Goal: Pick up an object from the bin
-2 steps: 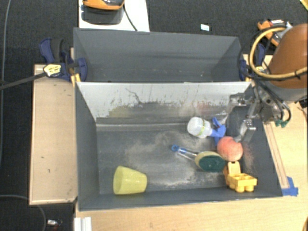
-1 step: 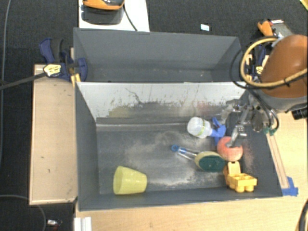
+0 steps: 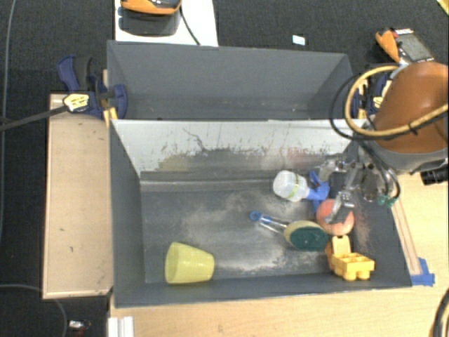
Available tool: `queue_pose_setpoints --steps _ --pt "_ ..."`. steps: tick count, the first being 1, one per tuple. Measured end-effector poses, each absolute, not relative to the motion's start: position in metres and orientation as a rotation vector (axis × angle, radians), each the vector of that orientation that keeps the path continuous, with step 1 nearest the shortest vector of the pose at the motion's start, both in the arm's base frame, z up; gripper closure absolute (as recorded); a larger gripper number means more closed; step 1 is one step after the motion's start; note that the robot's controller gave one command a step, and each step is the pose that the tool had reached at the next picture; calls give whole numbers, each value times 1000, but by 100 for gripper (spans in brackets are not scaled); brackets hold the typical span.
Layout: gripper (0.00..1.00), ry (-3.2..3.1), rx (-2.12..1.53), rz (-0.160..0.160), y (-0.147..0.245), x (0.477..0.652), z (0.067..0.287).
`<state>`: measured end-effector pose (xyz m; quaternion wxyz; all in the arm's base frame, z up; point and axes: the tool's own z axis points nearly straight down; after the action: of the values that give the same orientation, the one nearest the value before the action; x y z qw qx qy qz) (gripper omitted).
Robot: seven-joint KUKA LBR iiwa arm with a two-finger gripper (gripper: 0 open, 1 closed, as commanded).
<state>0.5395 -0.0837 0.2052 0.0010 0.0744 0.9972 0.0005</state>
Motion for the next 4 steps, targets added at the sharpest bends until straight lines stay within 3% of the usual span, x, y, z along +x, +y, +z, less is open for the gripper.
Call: queue_pose_setpoints --steps 1,2,3,4 --pt "100 3132 -113 -1 -114 565 218" --pt "100 3132 -114 -1 -113 565 218" --pt "100 3130 -52 -1 -84 556 198" --pt "0 3124 158 -2 -104 537 182"
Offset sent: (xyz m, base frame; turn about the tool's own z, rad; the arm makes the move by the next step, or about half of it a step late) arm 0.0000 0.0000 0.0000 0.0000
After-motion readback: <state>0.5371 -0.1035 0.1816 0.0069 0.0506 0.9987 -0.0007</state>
